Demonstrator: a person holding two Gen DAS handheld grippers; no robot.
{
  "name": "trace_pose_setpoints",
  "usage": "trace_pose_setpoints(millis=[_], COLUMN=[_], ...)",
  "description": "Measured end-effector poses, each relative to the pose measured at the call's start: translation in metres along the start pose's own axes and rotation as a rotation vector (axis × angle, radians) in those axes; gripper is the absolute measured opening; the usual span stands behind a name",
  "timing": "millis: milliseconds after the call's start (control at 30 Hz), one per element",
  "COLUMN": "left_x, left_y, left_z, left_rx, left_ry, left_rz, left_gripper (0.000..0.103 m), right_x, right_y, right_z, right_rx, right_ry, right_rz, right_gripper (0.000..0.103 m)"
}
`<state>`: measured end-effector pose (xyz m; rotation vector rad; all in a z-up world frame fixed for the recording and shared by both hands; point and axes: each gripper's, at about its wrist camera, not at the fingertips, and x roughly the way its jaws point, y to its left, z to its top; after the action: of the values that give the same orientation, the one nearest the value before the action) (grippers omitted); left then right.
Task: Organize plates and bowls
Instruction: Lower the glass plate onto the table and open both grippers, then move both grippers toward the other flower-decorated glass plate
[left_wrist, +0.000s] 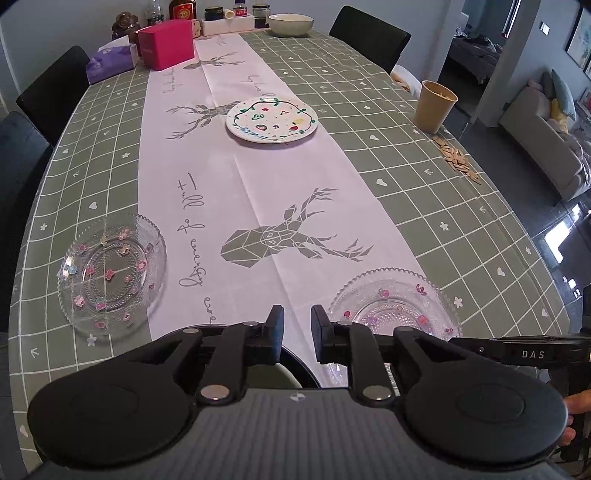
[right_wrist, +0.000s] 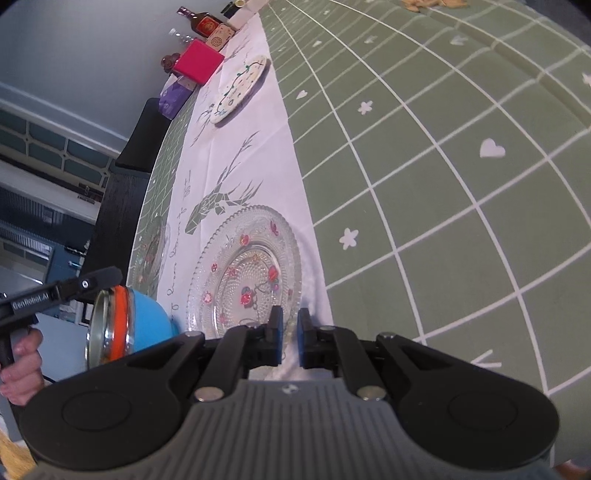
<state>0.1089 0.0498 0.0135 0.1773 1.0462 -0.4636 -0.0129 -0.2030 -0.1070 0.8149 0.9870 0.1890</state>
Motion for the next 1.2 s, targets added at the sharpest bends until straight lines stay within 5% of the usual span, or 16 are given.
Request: trace_pose_setpoints(millis=[133, 267, 467, 700, 933, 1200], left_x=[-0.006, -0.016, -0.039, -0.063, -0.059, -0.039], left_y=[0.003, 0.013, 0.042, 0.090, 0.121, 0.174], left_z=[0.000, 0.002, 0.005, 0.008, 0.002, -0.018], left_rx=[-0.002, -0.029, -0.104, -0.245, -0.234, -0.389], left_ry=[-0.017, -0.044, -0.097, -0.190, -0.224, -0.169], left_rz=[0.007, 0.009, 0.012, 0.025, 0.090, 0.060], left_gripper=[0.023, 0.025, 0.038, 0.049, 0.056, 0.058], right_x=[-0.001, -0.004, -0.011, -0.015, 0.010, 0.069], right_y=[0.008, 0.012, 0.037, 0.075, 0.114, 0.146], right_z=[0.000, 0.003, 0.005, 0.022, 0.052, 0.085], right_rx=[-0.054, -0.067, -0.224, -0.346, -0.371, -0.365], right_ry=[-0.026, -0.047, -0.144, -0.179, -0.075, 0.105], right_rz=[-0.053, -0.059, -0.190, -0.160, -0.076, 0.022], right_gripper=[0.010, 0.033, 0.051, 0.066, 0.067, 0.068])
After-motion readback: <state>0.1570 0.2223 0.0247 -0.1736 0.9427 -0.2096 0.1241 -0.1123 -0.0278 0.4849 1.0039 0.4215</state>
